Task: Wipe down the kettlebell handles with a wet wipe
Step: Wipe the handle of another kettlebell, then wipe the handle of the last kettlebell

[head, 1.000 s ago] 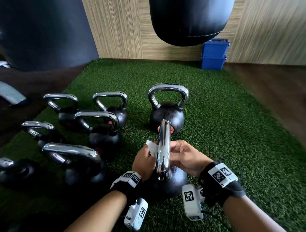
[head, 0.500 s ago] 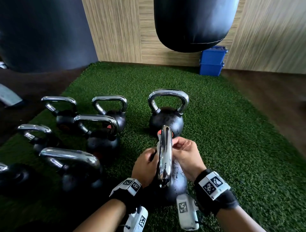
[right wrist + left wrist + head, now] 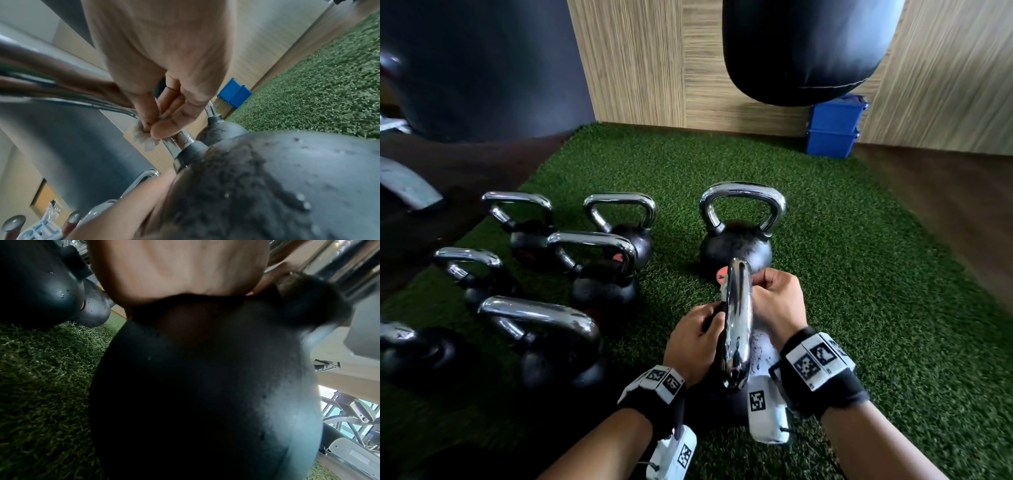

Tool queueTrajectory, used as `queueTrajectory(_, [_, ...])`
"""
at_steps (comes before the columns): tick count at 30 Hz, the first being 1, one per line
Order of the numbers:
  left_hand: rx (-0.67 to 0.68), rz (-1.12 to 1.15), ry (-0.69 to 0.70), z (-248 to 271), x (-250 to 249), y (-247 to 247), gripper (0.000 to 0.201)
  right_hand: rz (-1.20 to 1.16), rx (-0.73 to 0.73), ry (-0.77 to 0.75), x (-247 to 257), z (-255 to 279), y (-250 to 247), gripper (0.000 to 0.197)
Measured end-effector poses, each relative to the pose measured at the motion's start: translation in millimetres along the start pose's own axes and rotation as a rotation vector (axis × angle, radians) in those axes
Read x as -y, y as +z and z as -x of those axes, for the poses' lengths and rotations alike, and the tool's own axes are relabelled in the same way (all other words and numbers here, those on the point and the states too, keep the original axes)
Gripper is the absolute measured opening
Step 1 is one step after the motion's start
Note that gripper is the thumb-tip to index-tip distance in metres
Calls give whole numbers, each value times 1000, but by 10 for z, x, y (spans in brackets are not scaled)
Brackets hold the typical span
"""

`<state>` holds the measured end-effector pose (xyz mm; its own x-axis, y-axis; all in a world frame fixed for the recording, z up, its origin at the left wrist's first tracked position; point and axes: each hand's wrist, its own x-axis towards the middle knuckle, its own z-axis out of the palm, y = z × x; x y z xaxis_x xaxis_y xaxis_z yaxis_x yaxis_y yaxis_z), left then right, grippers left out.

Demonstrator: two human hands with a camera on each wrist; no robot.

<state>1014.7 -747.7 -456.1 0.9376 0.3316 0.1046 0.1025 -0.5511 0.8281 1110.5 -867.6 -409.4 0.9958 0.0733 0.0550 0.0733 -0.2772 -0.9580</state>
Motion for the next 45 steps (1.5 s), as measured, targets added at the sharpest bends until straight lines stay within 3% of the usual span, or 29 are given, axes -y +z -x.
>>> queueTrajectory(6, [6,14,27,8,-11,-16,28,102,102,48,-12,43,68,40])
queueTrajectory(11, [87,75,57,-22,-28,-62,33,184,187,73,122,177,-101,47])
queueTrajectory(14, [252,-21,-33,-157,-59,-168,28,312,297,10,240,345,-301,31])
queueTrajectory(16, [304,-108,-47,-279,-156,-320,43,206,441,68,298,513,-463,20])
queueTrajectory(18, [221,-123,158,-408,-328,-486,70,157,542,93,355,668,-600,21])
queueTrajectory(20, [189,-159,428,-542,-567,-605,82,300,572,8,466,800,-685,11])
queueTrajectory(22, [280,-326,614,-675,-841,-694,76,321,594,-24,623,919,-727,19])
queueTrajectory(24, [409,-538,693,-770,-1049,-735,55,215,646,51,765,1006,-745,17])
queueTrajectory(26, [501,-718,653,-798,-1152,-752,31,254,669,88,832,1031,-707,25])
queueTrajectory(29, [521,-801,598,-796,-1194,-759,15,628,519,-29,803,1001,-578,56])
queueTrajectory(33, [472,-777,597,-813,-1137,-747,8,658,383,-138,733,956,-486,52])
queueTrajectory(39, [244,-741,539,-753,-864,-722,30,657,426,-228,702,885,-670,43])
queueTrajectory(42, [61,-790,531,-672,-715,-721,34,658,423,-264,693,774,-864,32])
queueTrajectory(45, [-28,-862,484,-520,-636,-745,29,699,406,-339,677,639,-1010,22])
